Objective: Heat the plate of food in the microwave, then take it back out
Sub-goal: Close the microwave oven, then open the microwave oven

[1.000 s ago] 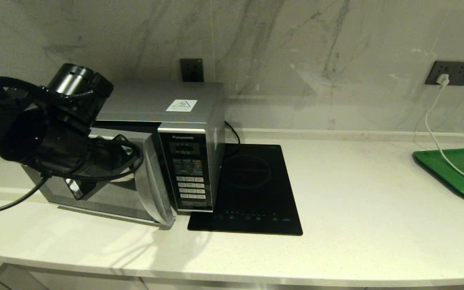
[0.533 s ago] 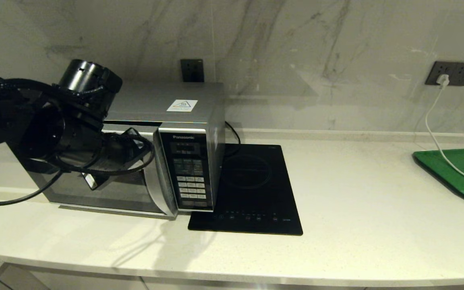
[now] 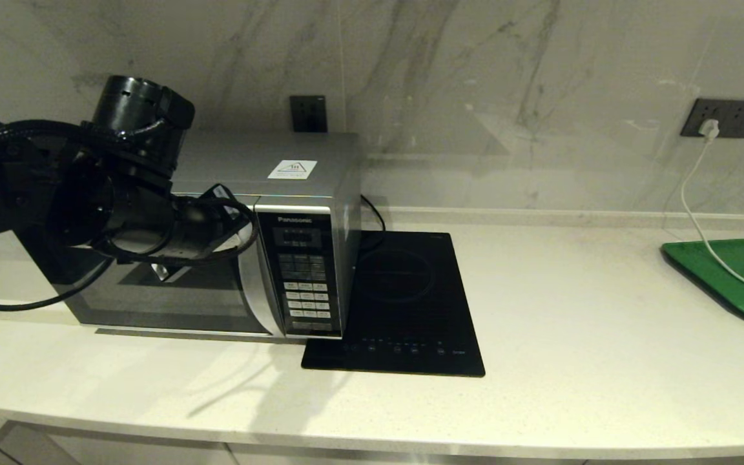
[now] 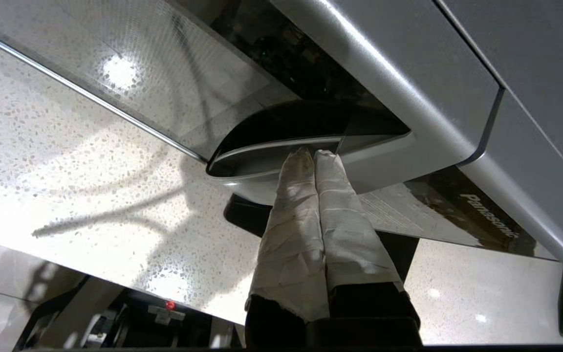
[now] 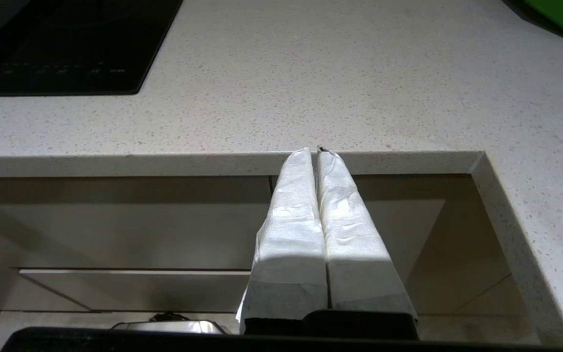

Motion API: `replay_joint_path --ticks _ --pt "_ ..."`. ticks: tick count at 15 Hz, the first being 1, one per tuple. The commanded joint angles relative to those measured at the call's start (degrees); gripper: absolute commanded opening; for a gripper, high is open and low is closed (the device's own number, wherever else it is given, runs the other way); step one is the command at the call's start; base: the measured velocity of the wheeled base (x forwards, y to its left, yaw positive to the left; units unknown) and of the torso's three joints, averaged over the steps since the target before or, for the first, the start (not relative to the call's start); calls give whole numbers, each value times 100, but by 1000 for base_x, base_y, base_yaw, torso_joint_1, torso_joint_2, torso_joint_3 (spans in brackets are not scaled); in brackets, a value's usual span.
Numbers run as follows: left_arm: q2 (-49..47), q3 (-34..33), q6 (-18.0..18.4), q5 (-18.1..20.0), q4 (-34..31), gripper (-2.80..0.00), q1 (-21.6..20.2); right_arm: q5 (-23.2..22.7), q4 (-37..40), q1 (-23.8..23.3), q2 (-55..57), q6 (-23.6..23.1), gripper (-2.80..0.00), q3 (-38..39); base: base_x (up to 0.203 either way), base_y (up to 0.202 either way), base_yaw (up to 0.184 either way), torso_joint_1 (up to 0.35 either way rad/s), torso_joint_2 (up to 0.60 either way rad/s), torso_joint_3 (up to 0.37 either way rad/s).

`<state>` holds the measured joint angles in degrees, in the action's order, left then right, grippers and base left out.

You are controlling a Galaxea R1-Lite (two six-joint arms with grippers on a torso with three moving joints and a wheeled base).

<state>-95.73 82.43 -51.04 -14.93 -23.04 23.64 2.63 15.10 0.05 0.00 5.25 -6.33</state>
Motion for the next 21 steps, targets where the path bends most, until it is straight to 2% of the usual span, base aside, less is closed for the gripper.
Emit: replay_joint_path --ticks 1,3,5,9,11,13,14,16,18,21 --pt "54 -23 -41 -1 -30 -280 1 0 10 4 4 2 -280 4 0 0 0 0 0 0" --pt "338 -326 -35 28 -62 -280 34 0 10 4 0 2 -280 0 0 0 0 0 0 0" --pt "722 -1042 70 45 -65 -280 151 0 10 4 0 2 -280 9 0 0 0 0 0 0" --pt "1505 -2706 718 47 20 -280 598 0 10 4 0 1 -280 7 0 0 0 0 0 0" --pt "1589 -3175 1100 1 834 -280 858 0 10 4 0 2 -280 0 0 0 0 0 0 0" --pt "1502 -3641 1888 -230 1593 -280 1135 0 10 4 0 2 -280 6 0 0 0 0 0 0" --pt "1265 -3785 2149 -403 2192 -280 1288 0 10 4 0 1 -280 0 0 0 0 0 0 0" --pt "646 -3954 2437 -826 3158 -280 1532 0 10 4 0 2 -280 0 0 0 0 0 0 0" --pt "19 -4124 2579 -1291 3944 -280 1910 0 10 4 2 2 -280 0 0 0 0 0 0 0" --pt "-727 -4114 2584 -1458 4251 -280 2125 0 10 4 0 2 -280 3 0 0 0 0 0 0"
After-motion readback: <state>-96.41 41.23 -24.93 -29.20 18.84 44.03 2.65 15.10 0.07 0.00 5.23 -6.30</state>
